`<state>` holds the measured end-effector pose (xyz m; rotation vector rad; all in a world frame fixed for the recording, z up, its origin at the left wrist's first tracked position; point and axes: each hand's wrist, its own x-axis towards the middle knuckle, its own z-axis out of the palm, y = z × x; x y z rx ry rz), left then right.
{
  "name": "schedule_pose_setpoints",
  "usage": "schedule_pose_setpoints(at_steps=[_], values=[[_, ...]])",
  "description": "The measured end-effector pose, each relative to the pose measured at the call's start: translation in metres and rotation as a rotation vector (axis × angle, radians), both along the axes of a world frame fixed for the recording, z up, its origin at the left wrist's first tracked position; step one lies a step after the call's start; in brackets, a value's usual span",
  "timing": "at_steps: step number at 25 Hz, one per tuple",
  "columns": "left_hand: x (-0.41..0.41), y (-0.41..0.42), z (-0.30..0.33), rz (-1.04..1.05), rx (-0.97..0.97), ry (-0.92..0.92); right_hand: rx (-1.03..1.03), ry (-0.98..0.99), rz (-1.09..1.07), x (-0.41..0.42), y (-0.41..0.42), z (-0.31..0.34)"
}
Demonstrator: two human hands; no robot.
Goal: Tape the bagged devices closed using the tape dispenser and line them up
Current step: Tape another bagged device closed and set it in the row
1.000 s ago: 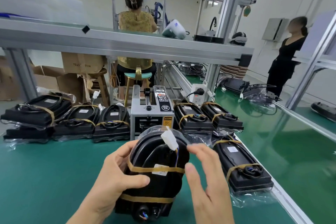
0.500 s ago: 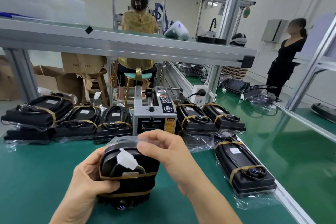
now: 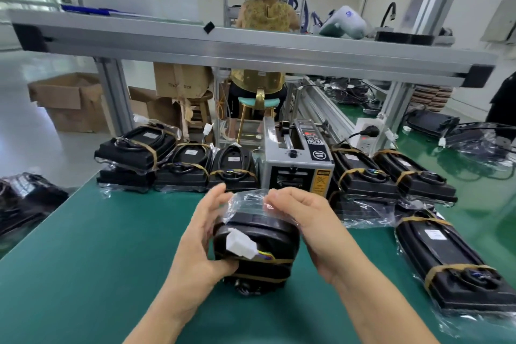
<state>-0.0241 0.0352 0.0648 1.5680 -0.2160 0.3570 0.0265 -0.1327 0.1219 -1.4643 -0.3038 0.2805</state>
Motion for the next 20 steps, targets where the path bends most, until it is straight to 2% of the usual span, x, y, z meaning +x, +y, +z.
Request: schedule_pose_setpoints(at_steps=[3,5,9,13,17,20], values=[[-0.005,0.003,0.014,0.025,0.343,-0.237,0.021,0.041,-0.010,-0.001,0.004,-0.003],[-0.004,0.006,0.023,-0.020,0.501,-0.318,0.030,0.052,-0.002,0.000,0.005,-0.003],[-0.004,0.007,0.032,-0.126,0.472,-0.283,0.008,0.065,0.004,0.001,0.004,-0.004],[-0.002,0.009,0.034,-0.095,0.398,-0.173,-0.024,0.033,-0.051,-0.003,0.003,-0.016],[-0.005,0.010,0.033,0.010,0.420,-0.223,0.011,0.039,-0.036,-0.006,0.001,-0.025],[-0.010,0.006,0.029,0.118,0.419,-0.272,-0.019,-0.088,-0.091,-0.009,0.001,-0.031]])
